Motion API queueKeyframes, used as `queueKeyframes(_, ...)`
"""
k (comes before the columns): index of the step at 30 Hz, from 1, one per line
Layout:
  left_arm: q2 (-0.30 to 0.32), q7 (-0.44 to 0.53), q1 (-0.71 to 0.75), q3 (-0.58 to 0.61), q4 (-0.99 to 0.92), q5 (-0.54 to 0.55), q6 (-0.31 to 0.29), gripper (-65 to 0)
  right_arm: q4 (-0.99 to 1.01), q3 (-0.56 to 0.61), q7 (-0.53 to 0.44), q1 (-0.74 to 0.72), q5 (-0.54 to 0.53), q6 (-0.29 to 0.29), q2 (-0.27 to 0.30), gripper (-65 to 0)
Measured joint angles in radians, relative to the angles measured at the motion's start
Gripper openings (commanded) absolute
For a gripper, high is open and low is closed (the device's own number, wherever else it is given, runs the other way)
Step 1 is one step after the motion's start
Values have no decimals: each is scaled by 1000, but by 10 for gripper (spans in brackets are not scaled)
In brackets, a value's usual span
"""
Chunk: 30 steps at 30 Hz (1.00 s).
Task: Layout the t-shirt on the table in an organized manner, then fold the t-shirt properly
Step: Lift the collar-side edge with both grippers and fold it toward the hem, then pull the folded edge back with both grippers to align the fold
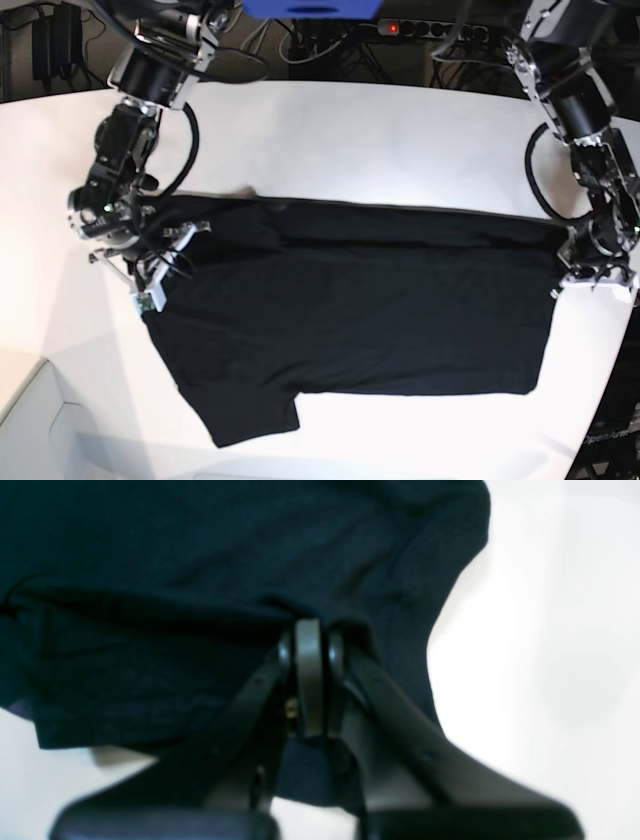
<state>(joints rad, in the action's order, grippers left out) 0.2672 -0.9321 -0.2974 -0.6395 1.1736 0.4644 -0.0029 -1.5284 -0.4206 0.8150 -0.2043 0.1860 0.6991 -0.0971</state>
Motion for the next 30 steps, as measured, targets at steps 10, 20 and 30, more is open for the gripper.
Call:
queueKeyframes(10,6,-10,1,4,-7,1,0,-432,0,1,8,4,0,0,0,-477)
queueKeyframes(20,33,-54,18,-21,39,11,0,-208,-195,-115,33,40,0,0,-32,-235)
queueKeyframes(30,43,-14,151,-85,82,7,2,-152,-127,-136,-41,181,-7,0,-19,-236)
